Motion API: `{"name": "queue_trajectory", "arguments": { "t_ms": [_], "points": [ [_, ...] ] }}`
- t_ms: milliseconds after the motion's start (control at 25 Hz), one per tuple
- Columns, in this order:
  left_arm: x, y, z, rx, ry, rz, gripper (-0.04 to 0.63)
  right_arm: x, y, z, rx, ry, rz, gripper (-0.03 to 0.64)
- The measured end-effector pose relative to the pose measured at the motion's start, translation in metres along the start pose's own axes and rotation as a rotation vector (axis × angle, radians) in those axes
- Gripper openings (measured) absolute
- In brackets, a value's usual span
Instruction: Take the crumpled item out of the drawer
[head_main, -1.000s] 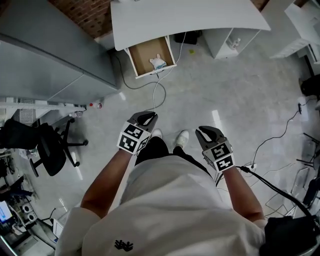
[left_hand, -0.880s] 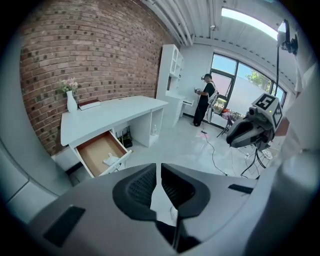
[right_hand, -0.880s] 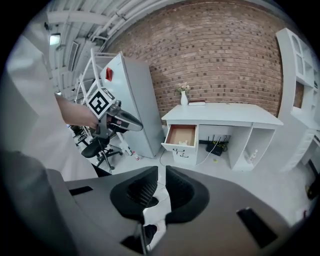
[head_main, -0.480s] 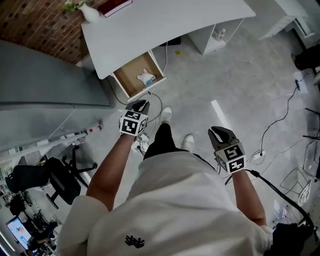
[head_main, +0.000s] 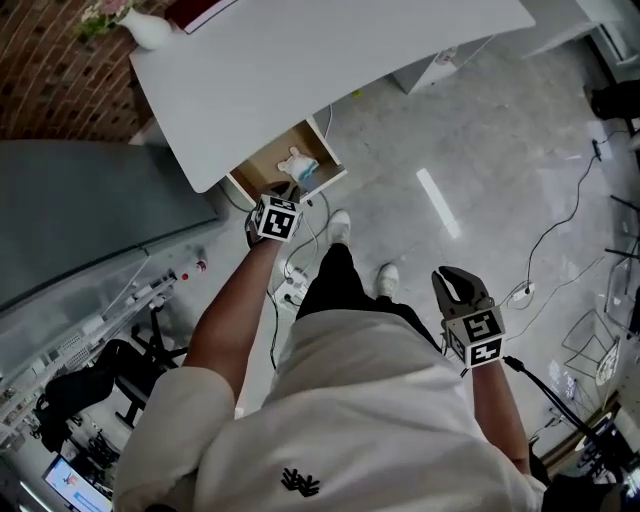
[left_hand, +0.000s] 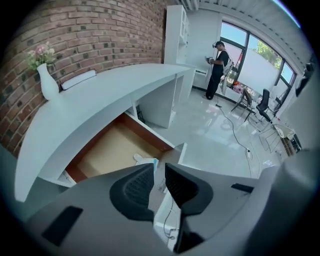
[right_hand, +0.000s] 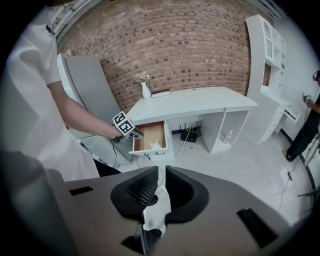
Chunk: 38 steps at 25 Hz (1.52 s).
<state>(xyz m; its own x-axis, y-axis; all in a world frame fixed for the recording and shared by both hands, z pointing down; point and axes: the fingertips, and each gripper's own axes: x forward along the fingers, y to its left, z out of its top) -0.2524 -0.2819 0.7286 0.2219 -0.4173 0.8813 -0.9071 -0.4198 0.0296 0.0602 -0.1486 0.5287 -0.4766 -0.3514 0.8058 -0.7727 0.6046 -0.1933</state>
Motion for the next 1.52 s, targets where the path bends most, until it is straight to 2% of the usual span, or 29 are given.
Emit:
{"name": "queue_trajectory", "arguments": {
  "t_ms": [240,560,720,800,960,1160,1240,1520],
  "points": [
    [0.076,0.037,-0.011,0.074,0.080,-0.017,0.079,0.041,-0.009,0.012,0.038,0.062,-0.018,0.069],
    [0.150,0.066,-0.027,0.128,0.170,-0.042,0.080,0.084,-0.010,0.015,0.068,0.149,-0.015,0.067],
    [0.177,0.076,-0.027,0.118,0.170,-0.029,0.091,0.096,-0.011,0.007,0.066,0.193,-0.008,0.068],
    [0.186,0.080,-0.030,0.121,0.178,-0.018,0.092,0.099,-0.010,0.008,0.072,0.204,-0.003,0.067],
    [0.200,0.085,-0.043,0.136,0.250,-0.011,0.092,0.097,-0.014,0.003,0.077,0.228,-0.005,0.066],
    [0.214,0.088,-0.048,0.145,0.274,-0.017,0.091,0.103,-0.021,-0.003,0.078,0.233,-0.016,0.066],
    [0.220,0.091,-0.051,0.146,0.289,-0.012,0.071,0.106,-0.024,-0.003,0.080,0.235,-0.018,0.066],
    [0.213,0.087,-0.043,0.122,0.270,0.015,0.031,0.099,-0.028,-0.014,0.077,0.237,-0.016,0.063]
  ]
}}
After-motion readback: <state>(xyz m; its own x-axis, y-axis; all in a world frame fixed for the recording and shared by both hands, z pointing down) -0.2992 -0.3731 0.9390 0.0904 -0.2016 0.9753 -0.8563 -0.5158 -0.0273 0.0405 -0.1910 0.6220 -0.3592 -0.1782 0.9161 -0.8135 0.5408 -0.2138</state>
